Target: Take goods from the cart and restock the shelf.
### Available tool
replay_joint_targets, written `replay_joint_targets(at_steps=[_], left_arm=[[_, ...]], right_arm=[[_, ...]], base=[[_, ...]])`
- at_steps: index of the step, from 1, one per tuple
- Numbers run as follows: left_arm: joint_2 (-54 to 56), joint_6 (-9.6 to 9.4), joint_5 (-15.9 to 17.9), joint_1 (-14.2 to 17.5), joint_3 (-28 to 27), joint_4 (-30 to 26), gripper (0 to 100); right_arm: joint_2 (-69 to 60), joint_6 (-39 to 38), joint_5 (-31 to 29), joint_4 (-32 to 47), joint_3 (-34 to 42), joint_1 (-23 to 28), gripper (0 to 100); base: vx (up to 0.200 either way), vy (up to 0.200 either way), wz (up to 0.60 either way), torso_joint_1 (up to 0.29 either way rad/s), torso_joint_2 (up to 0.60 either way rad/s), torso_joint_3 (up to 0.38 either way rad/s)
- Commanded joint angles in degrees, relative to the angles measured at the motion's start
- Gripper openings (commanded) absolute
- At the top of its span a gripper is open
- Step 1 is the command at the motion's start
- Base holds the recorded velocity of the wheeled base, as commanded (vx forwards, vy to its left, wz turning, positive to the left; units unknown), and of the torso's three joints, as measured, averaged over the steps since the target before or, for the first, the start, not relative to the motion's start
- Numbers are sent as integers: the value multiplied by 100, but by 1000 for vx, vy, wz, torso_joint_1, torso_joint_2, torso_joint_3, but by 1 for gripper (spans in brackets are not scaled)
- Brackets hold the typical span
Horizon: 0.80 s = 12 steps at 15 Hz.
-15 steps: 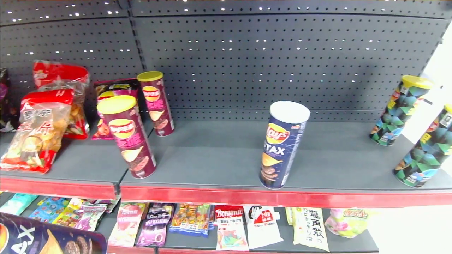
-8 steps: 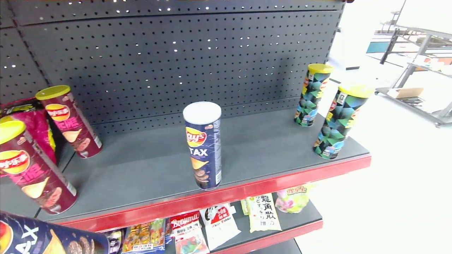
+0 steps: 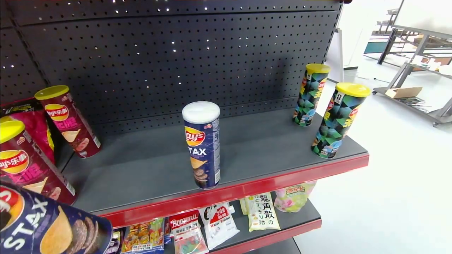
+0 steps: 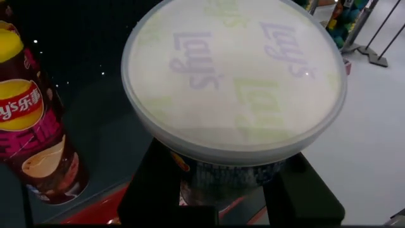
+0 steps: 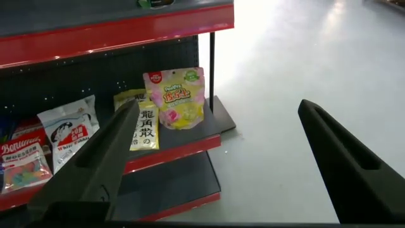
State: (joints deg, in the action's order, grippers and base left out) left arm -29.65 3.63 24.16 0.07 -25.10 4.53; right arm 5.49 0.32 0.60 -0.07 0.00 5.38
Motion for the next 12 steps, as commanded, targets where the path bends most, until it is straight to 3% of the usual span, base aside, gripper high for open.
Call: replay_joint_targets(at_steps=[1, 4, 5, 9, 12], left_arm=[[-1614, -64, 115, 1, -390, 557, 0], [-2405, -478, 159, -7, -724, 733, 0], [-2810, -680, 247, -174, -839, 839, 0], [-4313, -724, 229, -587, -1454, 2016, 0], [-5323, -662, 264, -675, -2157, 2227, 0]], right_arm=[[23, 3, 2, -1, 0, -1, 100], [23, 3, 2, -1, 0, -1, 100], [23, 3, 2, -1, 0, -1, 100], [23, 3, 2, -1, 0, -1, 100], [23, 3, 2, -1, 0, -1, 100]], base=[[0, 0, 0, 0, 0, 0], [0, 0, 0, 0, 0, 0], [0, 0, 0, 0, 0, 0], [0, 0, 0, 0, 0, 0], [0, 0, 0, 0, 0, 0]])
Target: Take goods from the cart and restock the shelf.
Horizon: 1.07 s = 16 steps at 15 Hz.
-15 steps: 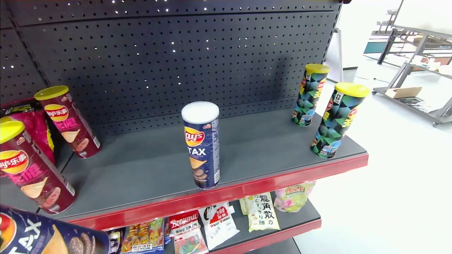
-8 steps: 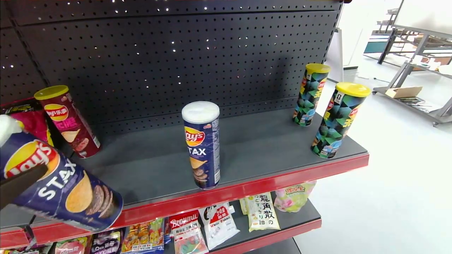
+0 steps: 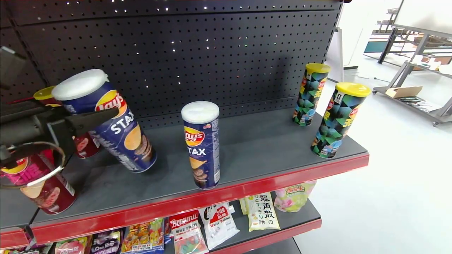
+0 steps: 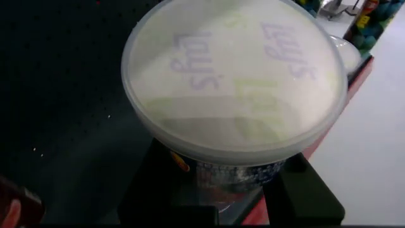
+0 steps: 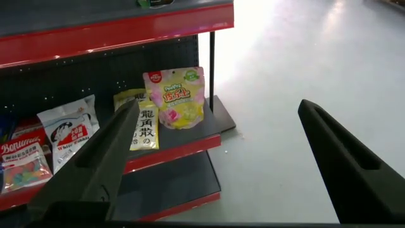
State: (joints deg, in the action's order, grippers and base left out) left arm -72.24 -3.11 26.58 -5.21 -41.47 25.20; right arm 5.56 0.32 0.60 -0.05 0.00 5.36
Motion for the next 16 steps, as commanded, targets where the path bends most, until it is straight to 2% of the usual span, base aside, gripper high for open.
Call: replay_joint_targets(at_steps=[1, 4, 5, 6, 10, 16], left_arm=[[-1380, 3, 23, -262, -757, 240, 0], [-2321, -23, 14, -437, -1258, 917, 0], [-2523, -32, 23, -648, -1443, 943, 0], [-2734, -32, 32, -728, -1627, 952, 0], [-3472, -41, 49, -851, -2357, 1049, 0], [-3850, -49, 41, -1026, -2831, 1031, 0]], right_arm=[[15, 3, 2, -4, 0, 0, 100], [15, 3, 2, -4, 0, 0, 100], [15, 3, 2, -4, 0, 0, 100], [15, 3, 2, -4, 0, 0, 100], [15, 3, 2, -4, 0, 0, 100], [15, 3, 2, -4, 0, 0, 100]], base=[[0, 0, 0, 0, 0, 0], [0, 0, 0, 0, 0, 0], [0, 0, 0, 0, 0, 0], [0, 0, 0, 0, 0, 0], [0, 0, 0, 0, 0, 0], [0, 0, 0, 0, 0, 0]])
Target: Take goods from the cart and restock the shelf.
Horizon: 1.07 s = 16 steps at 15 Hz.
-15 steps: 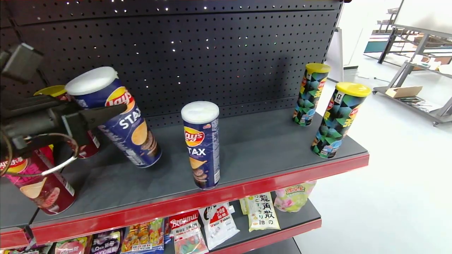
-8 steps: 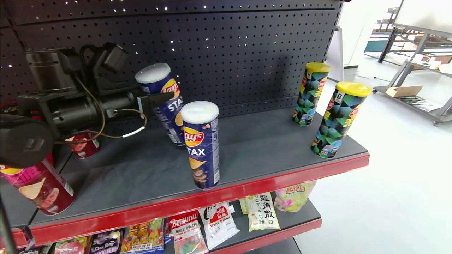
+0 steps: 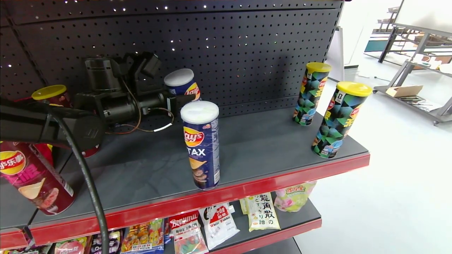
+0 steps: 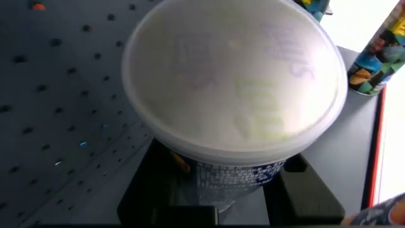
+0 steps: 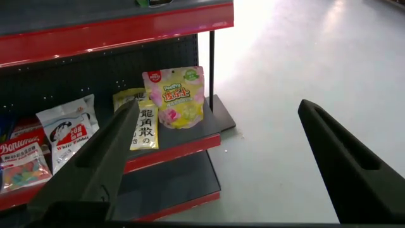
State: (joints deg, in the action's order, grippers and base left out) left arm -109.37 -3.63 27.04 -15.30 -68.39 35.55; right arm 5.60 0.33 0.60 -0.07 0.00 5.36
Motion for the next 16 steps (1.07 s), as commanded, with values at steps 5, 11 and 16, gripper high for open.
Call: replay_joint_targets(at_steps=[5, 11, 16], left_arm=[[-234, -6, 12, -26, -289, -136, 0], [-260, -6, 21, -52, -298, -356, 0], [-339, -23, 12, -87, -298, -356, 0]], right_arm=[[12, 2, 2, -1, 0, 0, 100], [12, 2, 2, -1, 0, 0, 100], [12, 2, 2, -1, 0, 0, 100]], base=[[0, 0, 0, 0, 0, 0], [0, 0, 0, 0, 0, 0], [0, 0, 0, 0, 0, 0]])
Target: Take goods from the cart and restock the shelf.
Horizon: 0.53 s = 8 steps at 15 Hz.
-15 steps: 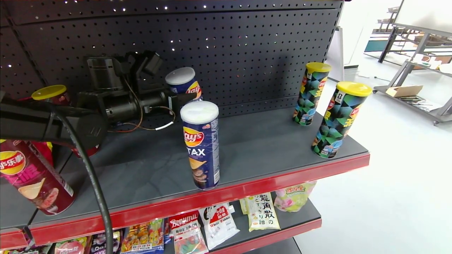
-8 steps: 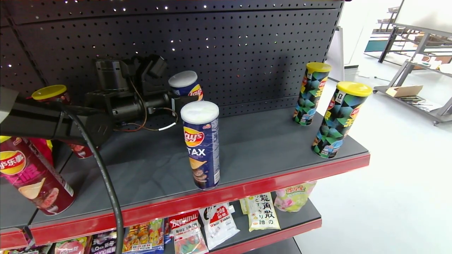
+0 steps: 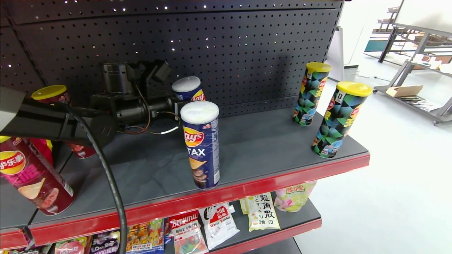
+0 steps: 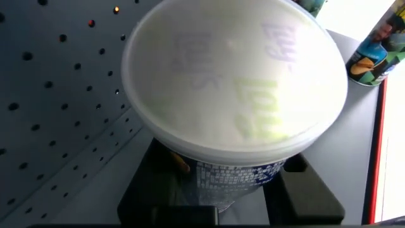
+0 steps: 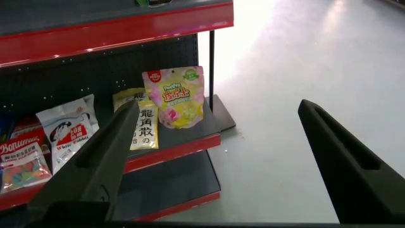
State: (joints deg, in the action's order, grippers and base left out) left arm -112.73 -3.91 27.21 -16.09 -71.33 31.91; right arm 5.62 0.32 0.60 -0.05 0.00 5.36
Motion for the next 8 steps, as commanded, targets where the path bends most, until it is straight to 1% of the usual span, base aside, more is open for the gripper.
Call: replay_joint_targets(at_steps=[1, 2, 3, 7, 8], left_arm=[[-30, -66, -5, -8, -4, 8, 0], [-48, -162, -5, -8, -4, -1, 0], [-83, -215, -5, -8, -4, -1, 0], [-109, -233, 4, -8, -13, -1, 0], [-127, -233, 4, -8, -22, 8, 100]], right_arm=[[9, 3, 2, -4, 0, 0, 100], [9, 3, 2, -4, 0, 0, 100], [9, 3, 2, -4, 0, 0, 100], [9, 3, 2, -4, 0, 0, 100], [9, 3, 2, -4, 0, 0, 100]], base=[[0, 0, 0, 0, 0, 0], [0, 0, 0, 0, 0, 0], [0, 0, 0, 0, 0, 0], [0, 0, 0, 0, 0, 0], [0, 0, 0, 0, 0, 0]])
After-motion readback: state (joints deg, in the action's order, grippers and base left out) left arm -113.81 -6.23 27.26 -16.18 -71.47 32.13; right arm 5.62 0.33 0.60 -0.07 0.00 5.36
